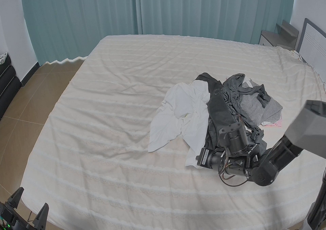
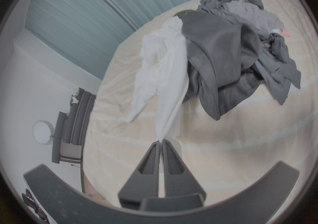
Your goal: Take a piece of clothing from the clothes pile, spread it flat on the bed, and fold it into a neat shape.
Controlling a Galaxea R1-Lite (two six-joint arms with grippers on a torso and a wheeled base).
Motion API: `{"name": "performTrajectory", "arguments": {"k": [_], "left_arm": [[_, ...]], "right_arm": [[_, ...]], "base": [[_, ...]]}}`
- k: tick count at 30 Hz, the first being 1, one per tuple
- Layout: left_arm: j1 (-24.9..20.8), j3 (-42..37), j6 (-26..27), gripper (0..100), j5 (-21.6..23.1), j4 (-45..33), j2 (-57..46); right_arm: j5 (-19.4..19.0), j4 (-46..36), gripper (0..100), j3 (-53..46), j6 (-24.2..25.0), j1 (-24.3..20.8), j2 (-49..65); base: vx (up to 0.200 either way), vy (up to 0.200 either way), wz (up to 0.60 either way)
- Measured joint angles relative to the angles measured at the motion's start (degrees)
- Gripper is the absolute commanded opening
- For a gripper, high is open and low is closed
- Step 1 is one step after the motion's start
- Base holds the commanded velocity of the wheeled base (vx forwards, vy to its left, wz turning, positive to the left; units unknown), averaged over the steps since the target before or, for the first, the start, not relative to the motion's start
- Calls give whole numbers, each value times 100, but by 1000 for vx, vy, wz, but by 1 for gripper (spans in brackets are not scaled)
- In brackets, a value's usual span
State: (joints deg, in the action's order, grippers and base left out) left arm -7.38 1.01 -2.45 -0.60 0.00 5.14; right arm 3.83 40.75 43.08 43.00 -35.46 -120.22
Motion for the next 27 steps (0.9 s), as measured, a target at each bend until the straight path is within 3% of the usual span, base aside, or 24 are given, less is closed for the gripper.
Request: {"name": "performTrajectory", "arguments": {"k": [8,16,20,24,27], "left_arm": [[0,0,269,100,16,11,-2],[0,0,529,100,133,33,-18],[2,33,354,100,139,185,-5],[13,568,-11,100,177,361,177],[5,1143,46,100,324,418,519]], "right_arm": [[-250,-33,0,-502,-49,-48,1471],[-429,-83,0,-577,-558,-205,2687],[-541,-112,0,-499,-772,-340,3145],[-621,-228,0,-378,-853,-425,3399],[-695,-315,0,-232,-898,-486,3508]], "base": [[0,0,0],[0,0,0],[0,0,0],[0,0,0],[0,0,0]]}}
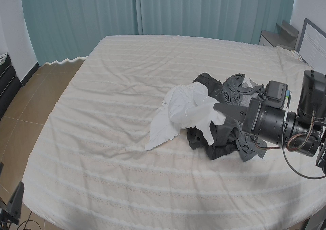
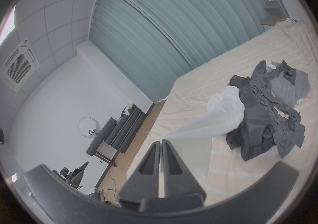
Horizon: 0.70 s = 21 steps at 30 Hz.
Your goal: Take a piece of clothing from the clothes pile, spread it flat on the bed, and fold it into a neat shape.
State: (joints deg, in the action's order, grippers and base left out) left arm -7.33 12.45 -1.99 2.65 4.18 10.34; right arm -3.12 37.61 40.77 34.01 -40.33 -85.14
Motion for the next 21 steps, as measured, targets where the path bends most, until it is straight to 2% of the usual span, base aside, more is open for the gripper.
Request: {"name": "performTrajectory", "arguments": {"k": [3,9,16,21], "left_arm": [[-35,474,185,100,336,0,603],[-154,833,828,100,972,-71,2003],[-669,825,1384,100,1248,-96,3651],[-1147,797,1509,100,1319,35,4660]], "right_arm": [[-78,-80,0,208,-38,-82,80],[-194,-340,0,728,-169,-286,179],[-256,-786,0,1559,-423,-713,330],[-267,-918,0,1908,-612,-1019,444]], "base": [[0,0,0],[0,0,0],[0,0,0],[0,0,0]]}}
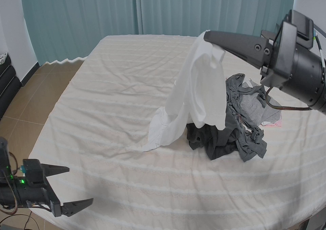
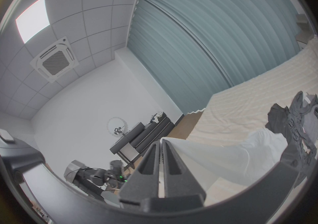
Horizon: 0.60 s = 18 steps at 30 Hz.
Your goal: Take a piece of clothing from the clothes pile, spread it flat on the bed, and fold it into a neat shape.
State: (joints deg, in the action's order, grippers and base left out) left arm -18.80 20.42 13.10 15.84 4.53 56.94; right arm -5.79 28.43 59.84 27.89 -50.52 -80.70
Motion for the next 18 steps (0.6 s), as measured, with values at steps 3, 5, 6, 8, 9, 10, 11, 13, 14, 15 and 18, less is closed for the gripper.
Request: {"name": "performTrajectory", "arguments": {"k": [3,5,6,8,9,10,11,13,14,15,18], "left_arm": [[-261,-11,28,100,11,378,617],[-418,-17,33,100,15,822,1039],[-474,-20,33,100,17,1048,1219],[-592,-39,35,100,9,1552,1648],[-631,-44,35,100,0,1743,1803],[-685,-50,33,100,-34,2057,2050],[-738,-61,35,100,-104,2369,2293],[-809,-69,33,100,-246,2859,2647],[-859,-74,30,100,-336,3156,2848],[-907,-79,27,100,-418,3400,3016],[-1113,-91,-50,100,-642,4117,3565]], "right_arm": [[0,-35,0,151,-101,-160,50],[0,-55,0,250,-156,-257,74],[0,-60,0,286,-176,-297,83],[0,-68,0,372,-215,-389,99],[0,-76,0,405,-230,-428,102],[0,-82,0,443,-247,-469,110],[2,-84,0,484,-268,-518,116],[10,-88,0,542,-291,-590,122],[16,-93,0,578,-305,-636,127],[22,-93,0,611,-313,-673,132],[38,-93,0,722,-349,-789,138]], "base": [[0,0,0],[0,0,0],[0,0,0],[0,0,0],[0,0,0],[0,0,0],[0,0,0],[0,0,0],[0,0,0],[0,0,0],[0,0,0]]}}
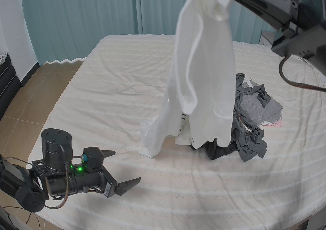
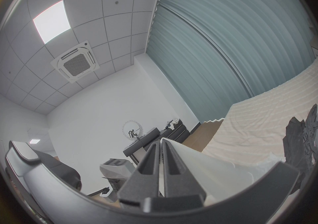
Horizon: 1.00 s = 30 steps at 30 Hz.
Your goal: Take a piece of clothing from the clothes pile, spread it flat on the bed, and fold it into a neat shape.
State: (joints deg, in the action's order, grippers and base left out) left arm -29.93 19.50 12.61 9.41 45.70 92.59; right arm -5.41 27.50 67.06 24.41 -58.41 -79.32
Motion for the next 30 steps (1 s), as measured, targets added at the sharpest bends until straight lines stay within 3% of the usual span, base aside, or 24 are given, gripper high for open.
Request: {"name": "performTrajectory", "arguments": {"k": [7,19,25,30], "left_arm": [[-488,-46,-148,100,-317,468,929],[-610,-251,-145,100,-786,1314,1653],[-660,-402,-145,100,-807,1440,1866],[-664,-642,-145,100,-811,1659,1876]], "right_arm": [[68,28,0,402,-29,-154,-28],[104,30,0,577,-22,-184,-66],[88,17,0,133,22,-68,-22],[-71,9,0,-839,154,276,22]], "base": [[0,0,0],[0,0,0],[0,0,0],[0,0,0]]}}
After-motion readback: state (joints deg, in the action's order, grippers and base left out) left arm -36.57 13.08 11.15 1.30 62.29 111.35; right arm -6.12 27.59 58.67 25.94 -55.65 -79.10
